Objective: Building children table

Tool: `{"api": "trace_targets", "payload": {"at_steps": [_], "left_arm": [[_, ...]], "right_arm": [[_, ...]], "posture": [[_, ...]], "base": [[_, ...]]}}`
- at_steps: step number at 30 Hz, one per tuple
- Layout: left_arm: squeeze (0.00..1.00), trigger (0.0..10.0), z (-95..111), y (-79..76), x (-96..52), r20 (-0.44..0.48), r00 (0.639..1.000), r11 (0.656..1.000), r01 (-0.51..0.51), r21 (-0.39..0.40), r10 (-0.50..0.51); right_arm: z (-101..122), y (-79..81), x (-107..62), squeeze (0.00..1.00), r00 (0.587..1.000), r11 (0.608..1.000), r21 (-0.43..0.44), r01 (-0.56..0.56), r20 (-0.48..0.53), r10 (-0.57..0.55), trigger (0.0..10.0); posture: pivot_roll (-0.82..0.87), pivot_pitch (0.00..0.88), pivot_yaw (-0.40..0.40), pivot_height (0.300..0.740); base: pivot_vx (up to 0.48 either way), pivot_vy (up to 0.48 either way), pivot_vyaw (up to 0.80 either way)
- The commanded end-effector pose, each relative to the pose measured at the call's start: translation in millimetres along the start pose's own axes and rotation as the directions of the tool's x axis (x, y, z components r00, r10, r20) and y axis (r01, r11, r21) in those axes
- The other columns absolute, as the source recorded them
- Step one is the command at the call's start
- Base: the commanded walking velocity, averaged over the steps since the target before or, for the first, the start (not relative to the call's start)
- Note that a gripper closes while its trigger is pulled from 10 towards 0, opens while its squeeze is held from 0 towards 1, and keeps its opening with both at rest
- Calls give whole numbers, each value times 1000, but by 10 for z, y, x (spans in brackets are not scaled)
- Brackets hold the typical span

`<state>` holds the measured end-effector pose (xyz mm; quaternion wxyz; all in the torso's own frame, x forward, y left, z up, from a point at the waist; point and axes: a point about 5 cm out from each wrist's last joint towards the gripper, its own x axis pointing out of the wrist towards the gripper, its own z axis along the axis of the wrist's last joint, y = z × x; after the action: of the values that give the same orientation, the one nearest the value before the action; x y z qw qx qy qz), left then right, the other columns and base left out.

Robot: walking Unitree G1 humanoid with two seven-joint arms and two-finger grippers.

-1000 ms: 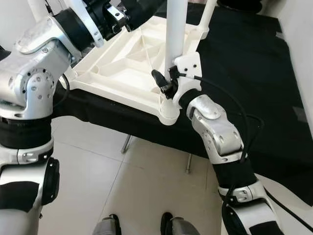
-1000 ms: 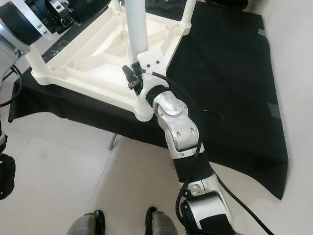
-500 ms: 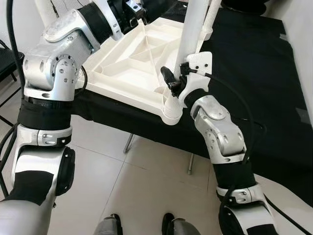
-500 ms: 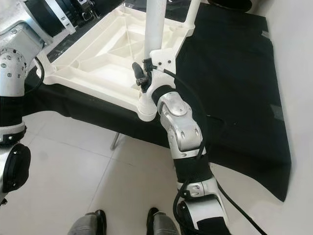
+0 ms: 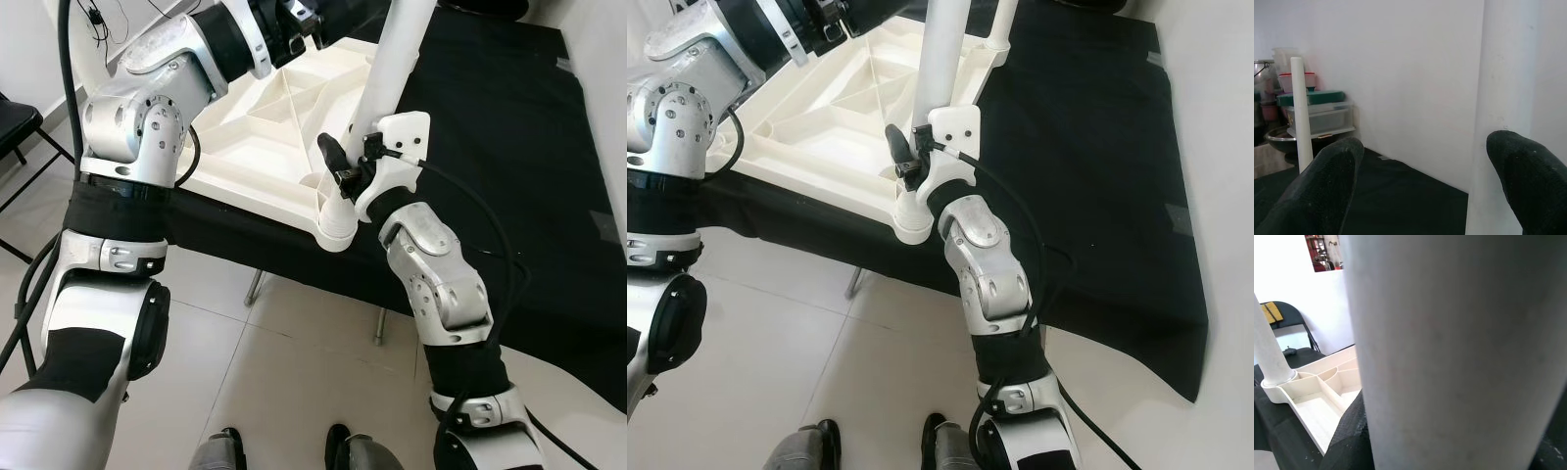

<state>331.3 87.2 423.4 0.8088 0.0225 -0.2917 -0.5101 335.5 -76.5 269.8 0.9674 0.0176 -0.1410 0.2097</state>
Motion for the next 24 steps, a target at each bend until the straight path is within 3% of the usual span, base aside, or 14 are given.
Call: {"api": "trace_targets", "payload": {"at_steps": [1,8,17,23,24], "left_arm": [[0,10000,-33,-108,105,-18,996,996,85,-6,-85],[0,10000,-44,-157,133,-28,987,987,157,-25,-157],[0,10000,-81,-279,113,-95,949,953,299,-45,-302],[0,10000,-73,-266,138,-114,953,959,282,-22,-282],[0,0,-73,-251,157,-121,957,964,264,-13,-264]], "right_arm": [[-261,114,-17,0,992,998,25,-52,-116,55,10000],[-250,141,-8,0,991,997,21,-69,-110,71,10000],[-246,171,-10,0,990,996,1,-93,-103,92,10000],[-240,181,-11,0,990,995,-4,-100,-100,100,10000],[-236,186,-11,0,990,995,-6,-104,-98,103,10000]], "posture": [[37,252,-26,740],[39,251,-26,740],[41,251,-23,740],[41,250,-24,740],[42,248,-24,740]], "base": [[0,0,0],[0,0,0],[0,0,0],[0,0,0],[0,0,0]]}}
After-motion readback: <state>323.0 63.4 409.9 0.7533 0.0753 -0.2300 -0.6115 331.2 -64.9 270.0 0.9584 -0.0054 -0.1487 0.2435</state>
